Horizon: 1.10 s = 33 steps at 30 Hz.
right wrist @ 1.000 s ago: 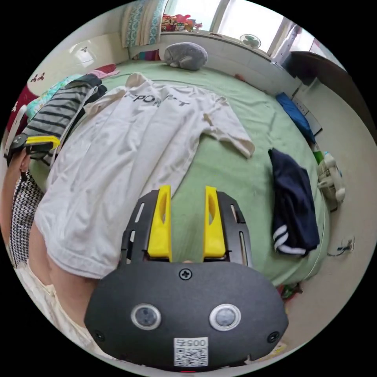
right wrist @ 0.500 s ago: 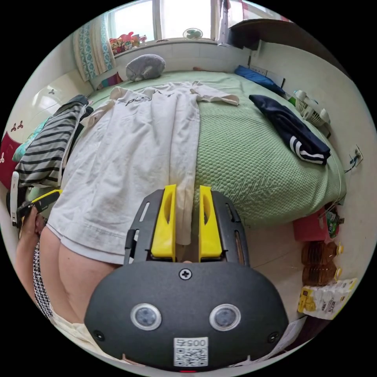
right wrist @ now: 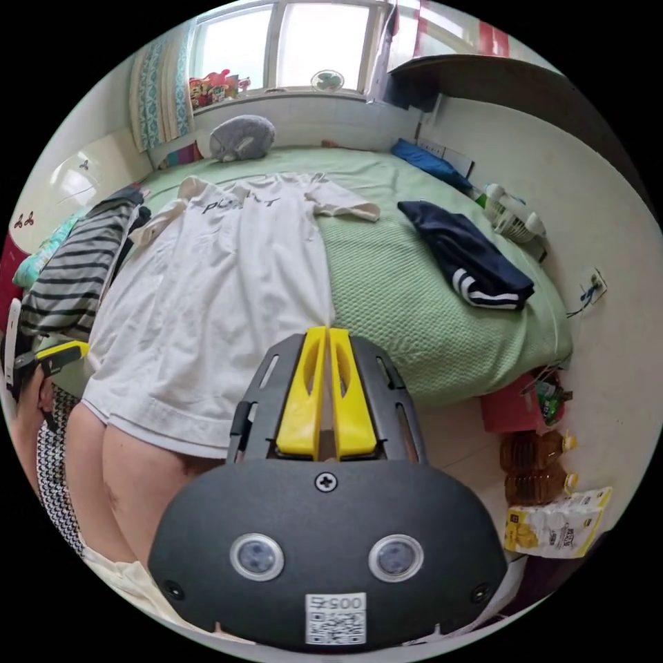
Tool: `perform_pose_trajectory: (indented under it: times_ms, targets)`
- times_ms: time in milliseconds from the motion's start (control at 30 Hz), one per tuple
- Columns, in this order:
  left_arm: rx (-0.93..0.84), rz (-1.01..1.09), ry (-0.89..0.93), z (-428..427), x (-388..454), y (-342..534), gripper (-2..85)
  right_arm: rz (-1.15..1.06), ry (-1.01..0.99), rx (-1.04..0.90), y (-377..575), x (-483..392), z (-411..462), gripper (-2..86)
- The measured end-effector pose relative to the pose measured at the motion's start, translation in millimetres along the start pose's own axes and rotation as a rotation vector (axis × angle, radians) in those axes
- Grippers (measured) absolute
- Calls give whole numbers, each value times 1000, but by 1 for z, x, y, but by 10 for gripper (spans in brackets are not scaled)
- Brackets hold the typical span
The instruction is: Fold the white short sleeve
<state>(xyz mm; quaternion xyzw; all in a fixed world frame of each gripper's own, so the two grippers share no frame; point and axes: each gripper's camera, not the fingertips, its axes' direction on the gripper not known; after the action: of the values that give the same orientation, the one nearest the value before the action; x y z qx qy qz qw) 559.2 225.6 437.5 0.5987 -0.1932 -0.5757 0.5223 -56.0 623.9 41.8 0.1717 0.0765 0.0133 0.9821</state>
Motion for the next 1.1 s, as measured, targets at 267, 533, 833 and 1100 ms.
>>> perform_pose_trajectory:
  times_ms: [267, 533, 833, 1100]
  targets:
    - [10, 25, 98, -19, -3, 30, 0, 95, 51, -50, -7, 63, -10, -16]
    - [12, 1, 219, -17, -8, 52, -5, 50, -68, -114, 5, 42, 3, -15]
    - [-105, 33, 117, 33, 19, 42, -6, -51, -48, -217, -11, -4, 38, -14]
    - [-199, -19, 111, 39, 22, 60, -6, -156, -94, -285, -21, 3, 34, -9]
